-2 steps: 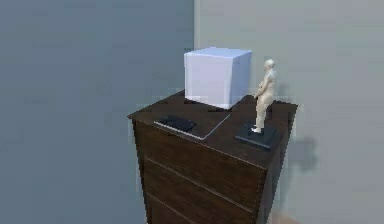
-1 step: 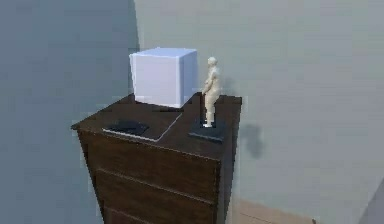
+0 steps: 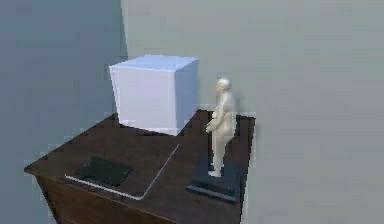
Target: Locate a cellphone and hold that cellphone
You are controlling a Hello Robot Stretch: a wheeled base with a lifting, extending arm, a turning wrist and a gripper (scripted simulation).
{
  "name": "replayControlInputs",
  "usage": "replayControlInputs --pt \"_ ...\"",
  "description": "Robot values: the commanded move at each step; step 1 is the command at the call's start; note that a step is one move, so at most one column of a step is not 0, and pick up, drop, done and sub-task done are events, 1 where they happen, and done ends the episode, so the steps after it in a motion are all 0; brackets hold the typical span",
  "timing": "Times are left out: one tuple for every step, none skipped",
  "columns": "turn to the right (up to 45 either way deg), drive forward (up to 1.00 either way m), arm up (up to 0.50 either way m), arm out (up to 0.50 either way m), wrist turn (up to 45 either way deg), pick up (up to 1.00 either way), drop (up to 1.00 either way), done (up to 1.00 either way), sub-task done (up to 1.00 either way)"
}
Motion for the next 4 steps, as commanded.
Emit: replayControlInputs --pt "-45.0 0.00 0.00 0.00 0.0 0.00 0.00 0.00 0.00" --pt "-45.0 0.00 0.00 0.00 0.0 0.00 0.00 0.00 0.00" --pt "-24.0 0.00 0.00 0.00 0.0 0.00 0.00 0.00 0.00" --pt "0.0 0.00 0.50 0.00 0.0 0.00 0.00 0.00 0.00"
